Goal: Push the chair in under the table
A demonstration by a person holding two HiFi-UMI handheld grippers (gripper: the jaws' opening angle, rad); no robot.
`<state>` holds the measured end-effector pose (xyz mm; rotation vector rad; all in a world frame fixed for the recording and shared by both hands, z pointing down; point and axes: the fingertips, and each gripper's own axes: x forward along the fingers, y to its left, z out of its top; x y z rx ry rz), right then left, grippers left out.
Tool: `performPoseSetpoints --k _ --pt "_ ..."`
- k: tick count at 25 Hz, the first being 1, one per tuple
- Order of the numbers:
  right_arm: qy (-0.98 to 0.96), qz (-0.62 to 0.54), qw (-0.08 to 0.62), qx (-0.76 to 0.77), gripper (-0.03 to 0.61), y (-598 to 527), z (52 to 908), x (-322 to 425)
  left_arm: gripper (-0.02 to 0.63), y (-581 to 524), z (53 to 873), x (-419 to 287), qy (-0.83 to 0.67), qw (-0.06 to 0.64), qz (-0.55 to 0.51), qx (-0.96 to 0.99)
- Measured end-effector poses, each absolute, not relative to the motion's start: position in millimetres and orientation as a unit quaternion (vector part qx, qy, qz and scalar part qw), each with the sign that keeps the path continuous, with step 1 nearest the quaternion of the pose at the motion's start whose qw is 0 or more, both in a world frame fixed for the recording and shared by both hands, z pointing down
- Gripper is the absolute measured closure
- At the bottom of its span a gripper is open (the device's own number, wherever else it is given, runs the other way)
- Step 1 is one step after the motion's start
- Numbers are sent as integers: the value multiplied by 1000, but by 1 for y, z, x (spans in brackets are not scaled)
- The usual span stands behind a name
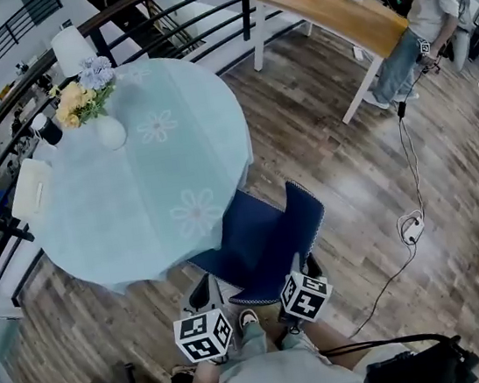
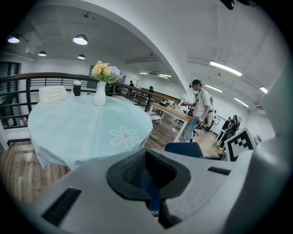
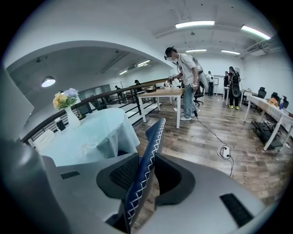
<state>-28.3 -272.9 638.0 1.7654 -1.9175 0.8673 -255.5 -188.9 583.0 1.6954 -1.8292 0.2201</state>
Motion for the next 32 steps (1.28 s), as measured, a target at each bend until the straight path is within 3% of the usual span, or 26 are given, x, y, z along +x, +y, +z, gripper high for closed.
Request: performPoseSetpoints --k 19,32 --pt "-721 331 216 569 436 -269 642 -27 609 -172 561 -250 -721 298 47 624" --pt "-736 292 191 580 437 -264 608 2 609 -170 551 -225 -714 284 36 639"
